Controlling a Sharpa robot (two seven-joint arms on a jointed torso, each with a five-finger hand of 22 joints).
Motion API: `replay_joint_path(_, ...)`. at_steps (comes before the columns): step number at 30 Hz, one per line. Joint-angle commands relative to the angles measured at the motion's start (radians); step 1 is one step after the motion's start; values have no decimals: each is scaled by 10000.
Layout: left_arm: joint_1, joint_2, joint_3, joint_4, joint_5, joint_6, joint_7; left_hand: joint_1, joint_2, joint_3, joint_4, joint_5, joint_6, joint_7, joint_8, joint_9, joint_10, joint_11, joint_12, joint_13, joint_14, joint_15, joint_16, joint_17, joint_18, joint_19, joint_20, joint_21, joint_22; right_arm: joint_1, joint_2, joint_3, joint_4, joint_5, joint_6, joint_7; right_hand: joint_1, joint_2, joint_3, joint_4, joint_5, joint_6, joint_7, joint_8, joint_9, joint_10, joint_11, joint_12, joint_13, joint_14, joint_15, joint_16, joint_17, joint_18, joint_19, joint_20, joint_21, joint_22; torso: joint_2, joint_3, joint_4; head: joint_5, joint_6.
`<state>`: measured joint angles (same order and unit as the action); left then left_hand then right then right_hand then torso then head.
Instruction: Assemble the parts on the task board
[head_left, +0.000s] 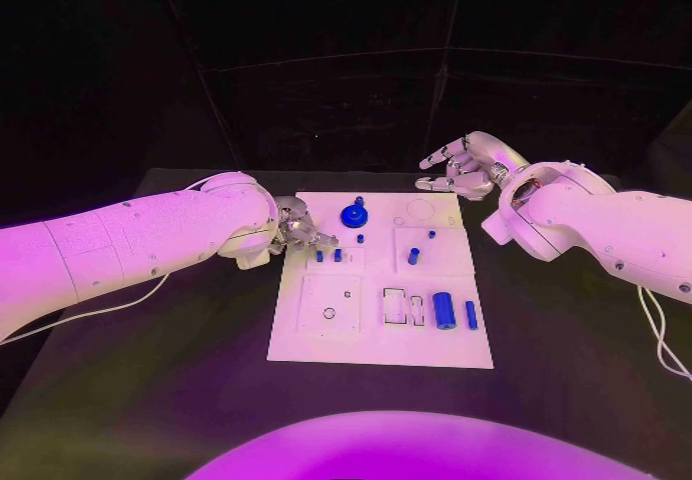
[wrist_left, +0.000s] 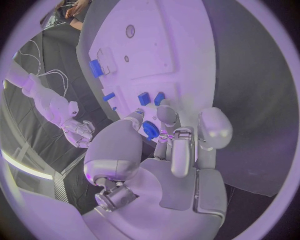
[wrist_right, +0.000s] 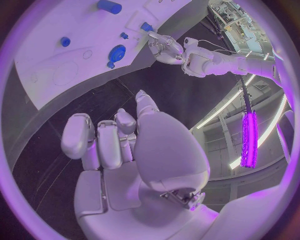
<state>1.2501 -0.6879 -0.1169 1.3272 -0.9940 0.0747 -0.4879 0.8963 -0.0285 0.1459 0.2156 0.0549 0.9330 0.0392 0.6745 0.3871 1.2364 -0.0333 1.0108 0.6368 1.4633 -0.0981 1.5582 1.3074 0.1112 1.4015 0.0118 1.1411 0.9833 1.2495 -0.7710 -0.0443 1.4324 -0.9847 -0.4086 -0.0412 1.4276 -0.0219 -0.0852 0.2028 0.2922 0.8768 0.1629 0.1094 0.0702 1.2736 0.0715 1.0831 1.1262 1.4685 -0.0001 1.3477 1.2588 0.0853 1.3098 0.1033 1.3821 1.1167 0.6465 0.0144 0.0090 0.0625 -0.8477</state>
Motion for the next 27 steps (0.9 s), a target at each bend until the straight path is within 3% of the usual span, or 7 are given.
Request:
replay_joint_path(1, 14, -82, 7, 93, 363, -2181, 1887, 394, 51, -300, 206, -16, -452, 226, -115, -78, -871, 161, -814, -1019, 610, 230, -662, 1089, 345, -734, 148, -1534, -1808, 18, -3, 6, 11, -28, 49, 61, -28, 71, -49, -15, 37, 64, -13, 69, -9, -44, 0, -12, -12, 344, -63, -29, -9, 76, -25, -2, -36, -15, -1, 3, 2, -23, 13)
replay_joint_path(3, 14, -122, 6, 104, 717, -2753, 2703, 917, 37, -458, 197, 40, -954, 430, -276, -184, -1460, 444, -1123, -1198, 44, 409, -1560, -354, 645, -1561, 298, -3185, -3619, 18, -9, 6, 12, -28, 46, 60, -38, 75, -57, -6, 39, 64, -13, 70, -9, -46, 0, -16, -17, 345, -63, -29, -6, 76, -25, -2, -38, -16, 3, 5, 3, -31, 36)
replay_joint_path(8, 16, -123, 4, 100, 1266, -3509, 4176, 2317, 218, -630, -193, 109, -1798, 983, -598, -612, -2824, 999, -1869, -1803, -1986, 902, -4471, -4299, 675, -2301, 803, -4668, -4572, 18, -12, 6, 5, -28, 40, 59, -38, 75, -57, -6, 39, 64, -13, 70, -9, -46, 0, -16, -17, 345, -63, -29, -6, 76, -25, -2, -38, -16, 9, 0, -6, -57, 70)
replay_joint_path(11, 18, -14, 2, 27, 1259, -3494, 4520, 2943, 233, -609, -569, 71, -1857, 1129, -672, -818, -3113, 1087, -2107, -2095, -2532, 1025, -5287, -5336, 693, -2363, 952, -5136, -4896, 18, -3, 6, 1, -28, 40, 60, -38, 75, -57, -6, 39, 64, -13, 70, -9, -46, 0, -16, -17, 345, -63, -29, -6, 76, -25, -2, -38, -16, 16, 3, -11, -79, 91)
replay_joint_path(17, 18, 450, -21, -347, -258, -3350, 5402, 4430, 237, -138, -1579, 48, -1561, 1160, -1064, -1333, -3516, 1166, -2796, -2826, -3156, 1075, -6133, -6471, 715, -2343, 1021, -5763, -5346, 17, 34, 6, -15, -28, 51, 69, -45, 79, -66, 2, 42, 64, -13, 71, -10, -41, 0, -8, -11, 344, -63, -33, -10, 77, -27, -3, -41, -22, 18, -2, -17, -156, 161)
replay_joint_path(24, 10, 1085, -142, -966, -2640, -3211, 6200, 5043, -317, 484, -2463, 32, -847, 1157, -2471, -2340, -3440, 1231, -4514, -4320, -3159, 1138, -6284, -6880, 729, -2124, 965, -6072, -5592, 16, 79, 6, -33, -28, 75, 78, -44, 82, -68, 4, 45, 65, -13, 72, -10, -41, -1, -8, -12, 345, -63, -31, -6, 76, -23, -3, -39, -17, 20, 3, -22, -241, 252)
replay_joint_path(27, -2, 1323, -186, -1237, -3379, -2954, 6201, 4837, -550, 584, -2706, 28, -442, 1084, -3110, -2709, -3116, 1225, -5215, -4945, -2363, 1049, -5693, -6439, 731, -1585, 924, -5931, -5573, 15, 89, 6, -39, -28, 80, 81, -44, 82, -68, 4, 45, 65, -13, 72, -10, -41, -1, -8, -12, 345, -63, -31, -6, 76, -23, -3, -39, -17, 16, 0, -20, -269, 261)
